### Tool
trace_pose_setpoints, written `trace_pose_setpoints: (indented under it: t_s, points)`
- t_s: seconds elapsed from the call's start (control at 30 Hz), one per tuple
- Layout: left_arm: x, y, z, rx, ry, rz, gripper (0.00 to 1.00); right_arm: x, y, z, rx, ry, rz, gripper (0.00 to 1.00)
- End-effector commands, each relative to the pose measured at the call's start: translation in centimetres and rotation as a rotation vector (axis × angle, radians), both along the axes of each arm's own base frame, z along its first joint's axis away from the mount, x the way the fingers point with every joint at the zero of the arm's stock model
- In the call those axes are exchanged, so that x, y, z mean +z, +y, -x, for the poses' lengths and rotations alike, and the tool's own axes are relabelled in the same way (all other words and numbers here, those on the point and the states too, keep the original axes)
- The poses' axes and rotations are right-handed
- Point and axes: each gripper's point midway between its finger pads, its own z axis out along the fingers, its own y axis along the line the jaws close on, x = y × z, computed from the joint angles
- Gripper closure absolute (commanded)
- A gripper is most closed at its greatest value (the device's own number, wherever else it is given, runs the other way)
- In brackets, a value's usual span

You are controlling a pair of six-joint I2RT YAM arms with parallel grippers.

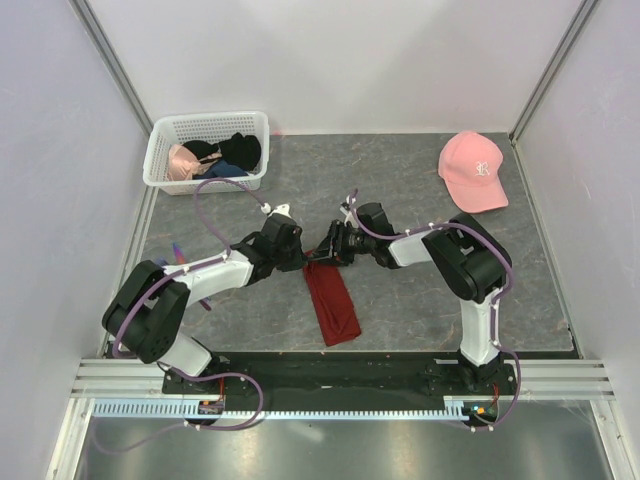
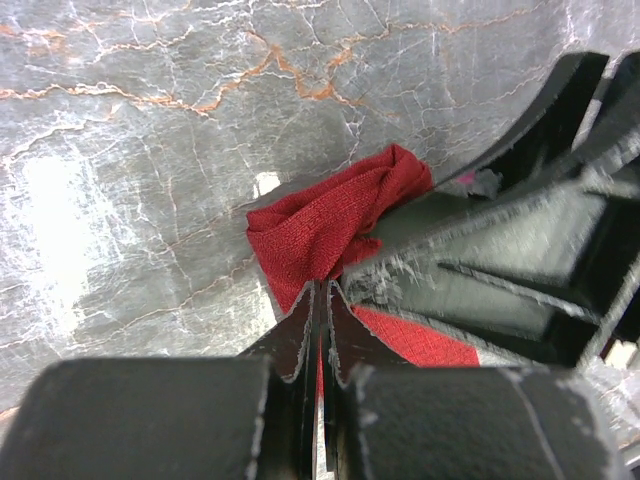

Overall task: Fold the napkin into a case and place the utensils inside
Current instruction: Stuff the 2/3-rectangle-folded napkin into the folded napkin.

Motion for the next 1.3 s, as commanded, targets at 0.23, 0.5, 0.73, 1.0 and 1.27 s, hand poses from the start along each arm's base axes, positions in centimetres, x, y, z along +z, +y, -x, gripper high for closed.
trace_pose_setpoints:
  t_s: [0.23,0.5,0.73,1.0,1.27]
  points:
    - [1.6,-0.7,-0.4,0.009,-0.032,0.074,0.98,5.0,-1.5,0.2,0.000,-0.115,0.029,0.36]
    - [2.3,-1.0,-0.7,0.005,-0.058,0.096,0.98,4.6,-1.8,-0.5,-0.021,-0.115,0.044,0.60]
    - [2.7,-1.1,-0.7,0.003,-0.067,0.107,0.98,3.1,-1.1,-1.3,-0.020,-0.094,0.033,0.91]
    - [2.6,-1.3,-0.7,-0.002,-0.063,0.113,0.98,2.3,-0.6,-1.1,-0.010,-0.083,0.023,0.96]
    - [2.4,-1.5,-0.6,-0.005,-0.057,0.118,0.98,3.0,-0.3,-1.1,-0.010,-0.085,0.005,0.97]
